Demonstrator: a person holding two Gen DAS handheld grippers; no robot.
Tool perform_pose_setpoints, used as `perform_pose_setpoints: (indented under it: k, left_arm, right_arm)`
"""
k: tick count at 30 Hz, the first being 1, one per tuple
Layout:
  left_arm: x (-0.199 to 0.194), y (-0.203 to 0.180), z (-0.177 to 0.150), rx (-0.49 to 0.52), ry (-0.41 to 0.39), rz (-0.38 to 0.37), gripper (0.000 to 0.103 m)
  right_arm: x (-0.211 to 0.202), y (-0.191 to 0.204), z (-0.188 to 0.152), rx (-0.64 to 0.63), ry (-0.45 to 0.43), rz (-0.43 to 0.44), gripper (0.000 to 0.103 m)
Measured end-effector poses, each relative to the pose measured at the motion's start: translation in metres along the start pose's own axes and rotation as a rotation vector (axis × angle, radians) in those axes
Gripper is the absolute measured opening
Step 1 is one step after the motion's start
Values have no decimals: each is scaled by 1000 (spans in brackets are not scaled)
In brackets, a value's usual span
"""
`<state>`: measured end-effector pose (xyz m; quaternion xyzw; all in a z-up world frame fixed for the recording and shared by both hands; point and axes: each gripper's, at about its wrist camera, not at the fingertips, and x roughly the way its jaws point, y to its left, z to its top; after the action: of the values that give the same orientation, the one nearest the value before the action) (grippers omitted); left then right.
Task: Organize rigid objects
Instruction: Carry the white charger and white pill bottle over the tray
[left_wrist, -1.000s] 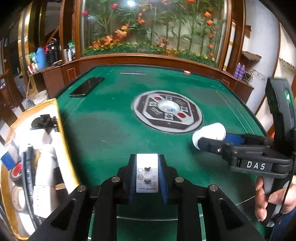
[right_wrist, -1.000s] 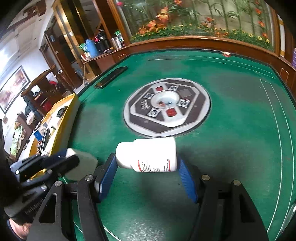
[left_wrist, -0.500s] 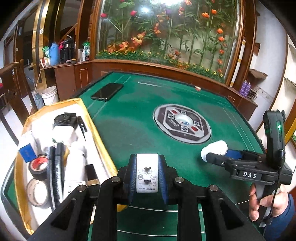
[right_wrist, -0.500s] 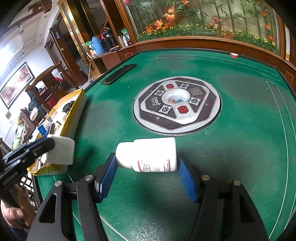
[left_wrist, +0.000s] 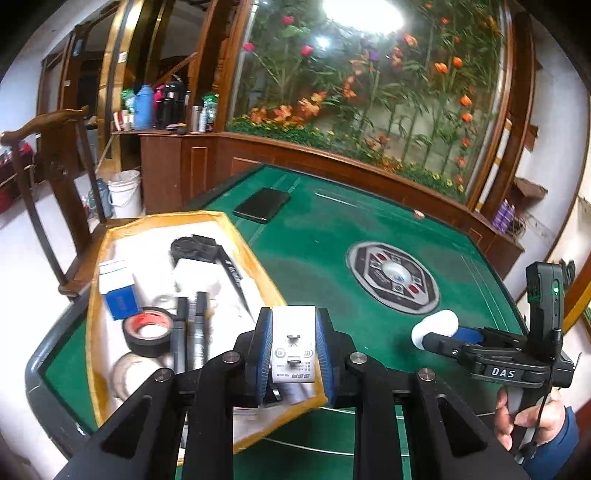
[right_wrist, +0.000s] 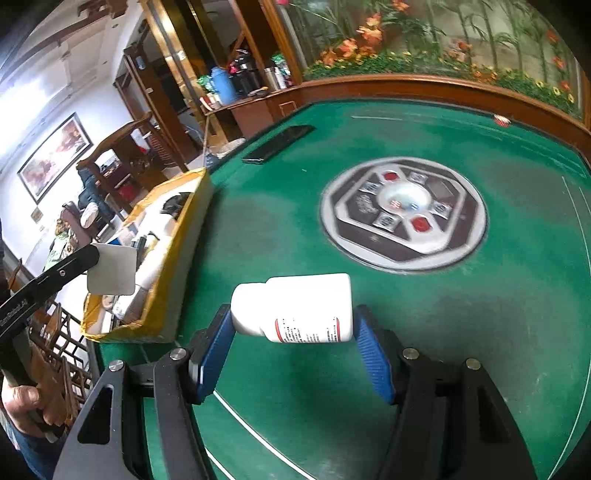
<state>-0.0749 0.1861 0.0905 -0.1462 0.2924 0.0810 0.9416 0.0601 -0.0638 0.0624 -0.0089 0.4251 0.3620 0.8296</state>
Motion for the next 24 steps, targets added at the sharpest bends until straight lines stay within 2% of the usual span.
perform_pose_setpoints:
  k: [13, 18, 24]
  left_arm:
    - [-17, 72, -5, -134, -39, 59, 23]
    - [-13, 87, -6, -160, -41, 49, 23]
    - [-1, 92, 0, -149, -32, 34, 23]
  right_arm:
    - [21, 92, 49, -124, 14, 126, 65]
    - [45, 133, 78, -154, 51, 172, 65]
    - [81, 177, 109, -180, 104, 188, 65]
